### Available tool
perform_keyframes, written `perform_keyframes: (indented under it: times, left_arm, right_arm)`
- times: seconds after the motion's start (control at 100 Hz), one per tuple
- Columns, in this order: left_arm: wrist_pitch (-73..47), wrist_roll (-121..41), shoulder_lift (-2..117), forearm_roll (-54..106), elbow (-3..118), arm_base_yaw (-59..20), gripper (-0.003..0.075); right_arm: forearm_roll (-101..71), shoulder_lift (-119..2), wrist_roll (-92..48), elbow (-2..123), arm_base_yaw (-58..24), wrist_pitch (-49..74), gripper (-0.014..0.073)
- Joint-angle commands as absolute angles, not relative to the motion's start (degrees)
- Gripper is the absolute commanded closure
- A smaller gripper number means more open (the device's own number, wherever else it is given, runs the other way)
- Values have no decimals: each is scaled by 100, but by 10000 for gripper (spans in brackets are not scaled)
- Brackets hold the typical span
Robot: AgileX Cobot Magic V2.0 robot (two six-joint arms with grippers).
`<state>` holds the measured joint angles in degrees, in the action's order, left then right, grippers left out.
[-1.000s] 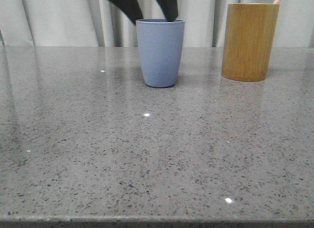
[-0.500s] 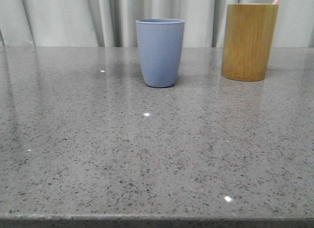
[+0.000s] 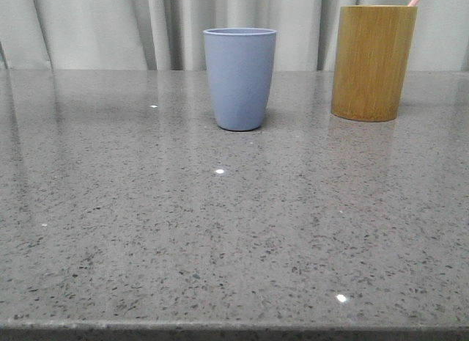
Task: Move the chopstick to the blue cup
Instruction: 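Open the left gripper and raise it away from the blue cup, then grasp the pink chopstick in the bamboo cup with the right gripper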
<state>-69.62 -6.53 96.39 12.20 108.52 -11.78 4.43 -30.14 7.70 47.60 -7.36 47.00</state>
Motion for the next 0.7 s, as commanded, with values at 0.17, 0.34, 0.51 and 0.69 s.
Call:
perform_keyframes:
  times: [0.17, 0.34, 0.51, 0.69]
  left_arm:
    - [-5358, -679, 7346, 1299, 8240, -555, 183]
    - [-4944, -661, 5998, 1299, 6579, -417, 183]
    - [-4758, -503, 4979, 1340, 5574, -417, 183]
    - [-4652, -467, 4384, 1347, 5055, -417, 183]
  right_arm:
    - [538, -3078, 726, 4933, -749, 4166, 55]
    - [520, -3078, 738, 4933, -749, 3898, 55]
    - [226, -3336, 738, 4915, -749, 3085, 55]
    - [-37, -4167, 738, 4863, -749, 1740, 55]
